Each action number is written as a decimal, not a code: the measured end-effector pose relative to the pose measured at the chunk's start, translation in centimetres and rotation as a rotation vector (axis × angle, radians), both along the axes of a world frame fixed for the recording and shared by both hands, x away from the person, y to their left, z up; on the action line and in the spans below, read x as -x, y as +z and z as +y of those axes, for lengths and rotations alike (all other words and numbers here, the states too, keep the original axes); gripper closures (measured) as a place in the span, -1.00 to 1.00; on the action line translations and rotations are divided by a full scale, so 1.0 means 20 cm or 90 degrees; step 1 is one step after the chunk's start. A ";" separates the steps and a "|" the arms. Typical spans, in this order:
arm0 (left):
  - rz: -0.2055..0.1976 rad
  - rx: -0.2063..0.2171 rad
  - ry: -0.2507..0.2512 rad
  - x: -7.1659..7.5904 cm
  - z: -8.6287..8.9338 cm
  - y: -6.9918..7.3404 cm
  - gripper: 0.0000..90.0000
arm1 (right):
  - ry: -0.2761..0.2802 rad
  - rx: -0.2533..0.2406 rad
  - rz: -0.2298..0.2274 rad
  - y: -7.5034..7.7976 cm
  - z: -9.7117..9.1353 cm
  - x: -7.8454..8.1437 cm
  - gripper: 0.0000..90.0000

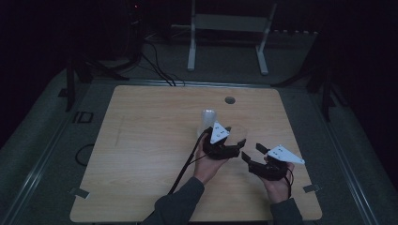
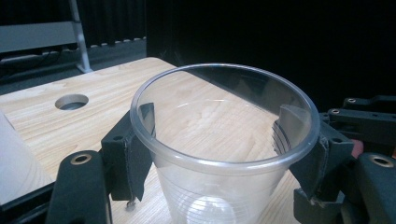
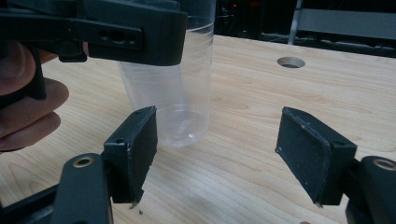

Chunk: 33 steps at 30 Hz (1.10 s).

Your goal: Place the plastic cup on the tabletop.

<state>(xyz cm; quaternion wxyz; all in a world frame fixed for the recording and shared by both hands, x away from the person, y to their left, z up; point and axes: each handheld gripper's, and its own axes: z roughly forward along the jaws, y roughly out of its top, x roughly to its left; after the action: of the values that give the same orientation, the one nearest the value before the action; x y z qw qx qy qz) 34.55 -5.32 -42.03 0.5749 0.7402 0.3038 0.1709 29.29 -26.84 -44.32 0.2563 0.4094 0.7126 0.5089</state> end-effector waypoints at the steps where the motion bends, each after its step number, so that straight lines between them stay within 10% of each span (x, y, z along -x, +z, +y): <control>1: 0.000 0.001 0.000 0.00 0.00 0.00 -0.35 | 0.000 0.000 0.000 0.00 0.00 0.00 -0.36; 33: -0.016 -0.002 0.002 0.00 0.01 -0.06 -0.35 | -0.002 -0.004 -0.003 0.00 -0.01 0.00 -0.36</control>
<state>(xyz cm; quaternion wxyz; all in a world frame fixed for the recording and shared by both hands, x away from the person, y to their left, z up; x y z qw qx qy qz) 34.46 -5.10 -43.23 0.5773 0.7383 0.2975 0.1820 29.23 -27.03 -44.29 0.2574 0.4104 0.7098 0.5114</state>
